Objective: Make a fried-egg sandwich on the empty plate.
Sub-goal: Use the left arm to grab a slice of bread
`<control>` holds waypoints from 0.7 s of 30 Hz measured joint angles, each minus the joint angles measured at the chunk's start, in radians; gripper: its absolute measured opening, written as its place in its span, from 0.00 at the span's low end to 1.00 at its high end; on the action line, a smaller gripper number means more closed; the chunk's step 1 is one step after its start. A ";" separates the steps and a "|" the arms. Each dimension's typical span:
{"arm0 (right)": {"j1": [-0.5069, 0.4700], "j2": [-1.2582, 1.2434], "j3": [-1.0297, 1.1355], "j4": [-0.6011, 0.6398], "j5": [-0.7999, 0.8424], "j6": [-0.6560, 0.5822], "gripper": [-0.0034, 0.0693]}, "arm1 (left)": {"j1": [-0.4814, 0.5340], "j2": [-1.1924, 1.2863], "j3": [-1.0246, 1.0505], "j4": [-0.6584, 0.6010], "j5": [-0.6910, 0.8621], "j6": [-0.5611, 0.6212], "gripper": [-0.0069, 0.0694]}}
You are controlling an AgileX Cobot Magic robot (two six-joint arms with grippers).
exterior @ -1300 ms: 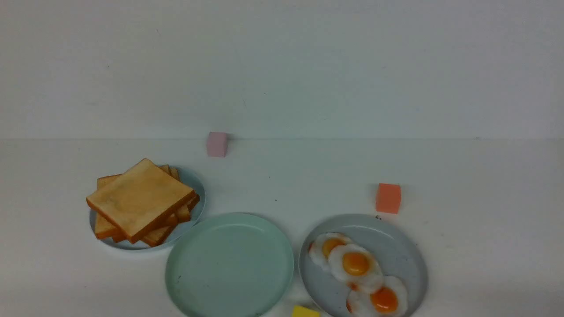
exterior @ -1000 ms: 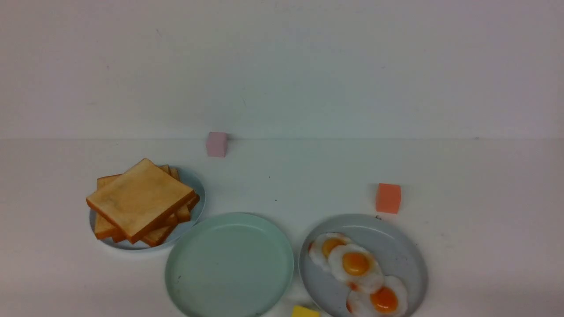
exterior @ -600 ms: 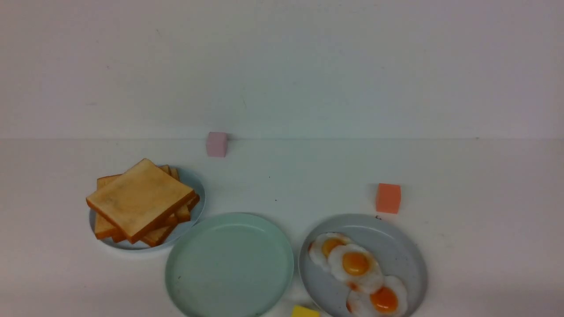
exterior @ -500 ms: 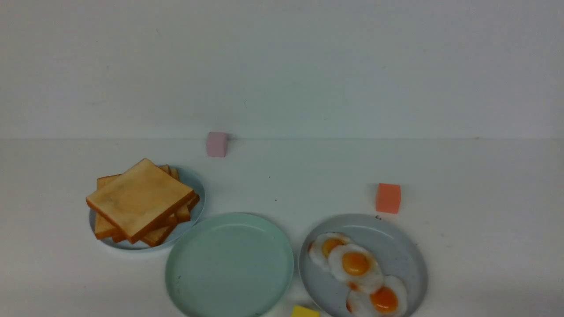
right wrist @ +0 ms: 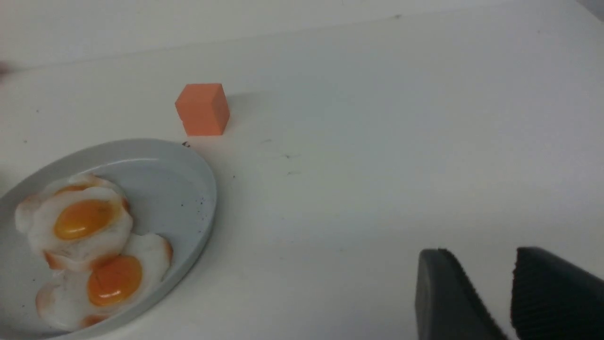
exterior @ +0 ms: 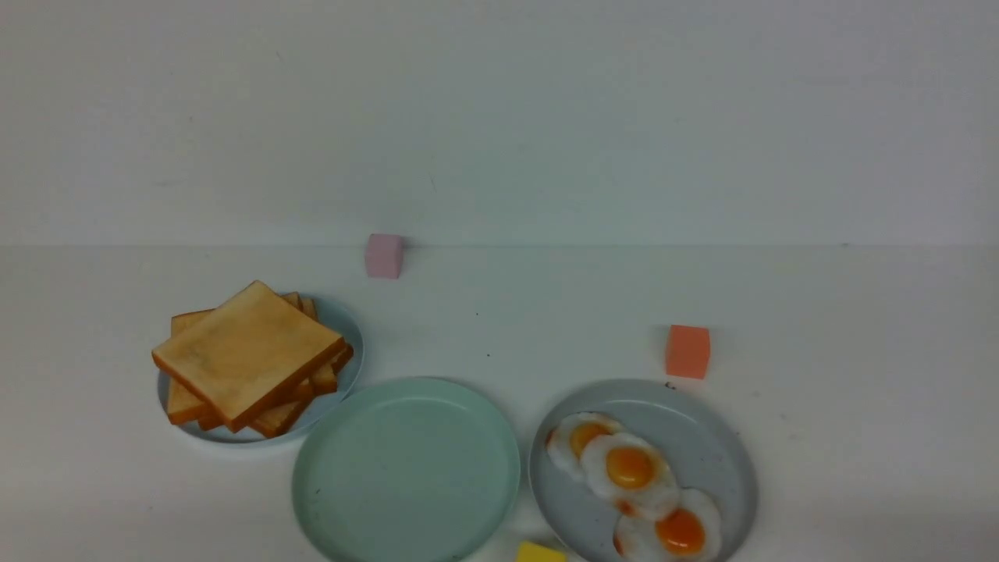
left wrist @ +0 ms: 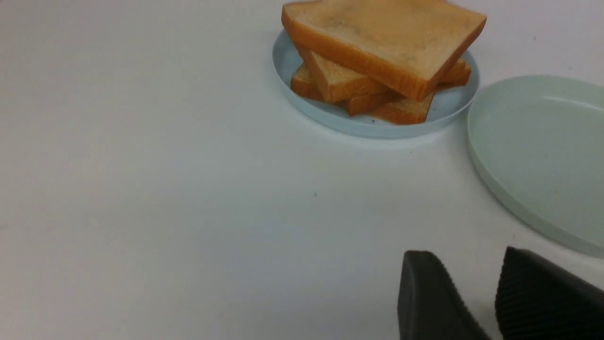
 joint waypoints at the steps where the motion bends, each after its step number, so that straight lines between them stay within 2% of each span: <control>1: 0.000 0.000 0.001 0.000 -0.027 0.000 0.38 | 0.000 0.000 0.001 0.000 -0.035 0.000 0.40; 7: 0.000 0.000 0.001 0.000 -0.312 0.000 0.38 | 0.000 0.000 0.001 0.002 -0.205 0.000 0.40; 12: 0.000 0.000 0.001 0.003 -0.433 0.000 0.38 | 0.000 0.000 0.001 0.003 -0.225 0.000 0.40; 17: 0.000 0.000 0.001 0.003 -0.475 0.000 0.38 | 0.000 0.000 0.002 0.003 -0.239 -0.001 0.40; 21: 0.000 0.000 0.001 0.003 -0.624 0.056 0.38 | 0.000 0.000 0.003 -0.054 -0.396 -0.089 0.40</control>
